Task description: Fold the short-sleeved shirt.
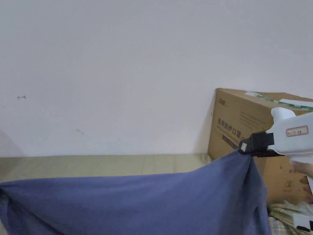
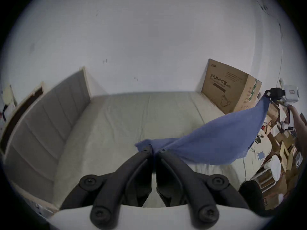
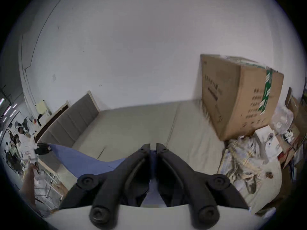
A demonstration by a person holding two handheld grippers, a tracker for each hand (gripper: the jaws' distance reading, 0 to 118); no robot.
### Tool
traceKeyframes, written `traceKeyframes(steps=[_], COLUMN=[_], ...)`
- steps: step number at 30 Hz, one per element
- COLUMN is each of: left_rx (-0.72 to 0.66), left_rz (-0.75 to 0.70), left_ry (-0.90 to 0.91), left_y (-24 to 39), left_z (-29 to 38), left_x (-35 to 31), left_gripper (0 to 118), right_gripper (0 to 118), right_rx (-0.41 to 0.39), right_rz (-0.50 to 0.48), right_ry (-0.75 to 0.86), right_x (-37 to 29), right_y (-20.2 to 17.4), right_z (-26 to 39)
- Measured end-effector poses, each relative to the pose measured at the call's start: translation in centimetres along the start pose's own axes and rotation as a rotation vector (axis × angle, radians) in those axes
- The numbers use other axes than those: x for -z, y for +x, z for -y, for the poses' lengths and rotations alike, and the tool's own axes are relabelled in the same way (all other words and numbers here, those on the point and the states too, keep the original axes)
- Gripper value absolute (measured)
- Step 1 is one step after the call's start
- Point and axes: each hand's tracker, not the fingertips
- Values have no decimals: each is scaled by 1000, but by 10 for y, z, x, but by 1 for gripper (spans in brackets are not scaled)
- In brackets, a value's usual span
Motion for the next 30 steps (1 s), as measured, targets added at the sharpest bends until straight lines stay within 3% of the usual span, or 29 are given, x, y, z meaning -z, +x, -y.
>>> traceKeyframes(steps=[7,10,14,24,30], left_rx=[25,23,-13,-38,-78], left_rz=[-14,-22,-38,-138,-164], left_ry=[1,-5,22,65,138], left_y=[9,12,18,-10,-23], left_z=[-114,-150,-187,-271,-297], left_x=[10,16,22,111,168], left_gripper=[2,2,2,2,2], right_gripper=[7,7,7,7,7], right_rx=[-6,26,-4,-29,-38], right_rz=[83,90,118,179,228], right_ry=[123,161,210,286,347], right_x=[-23,-11,1,92,151], right_y=[-17,-12,-29,-43,-41], right_z=[-86,-127,-167,-243,-249])
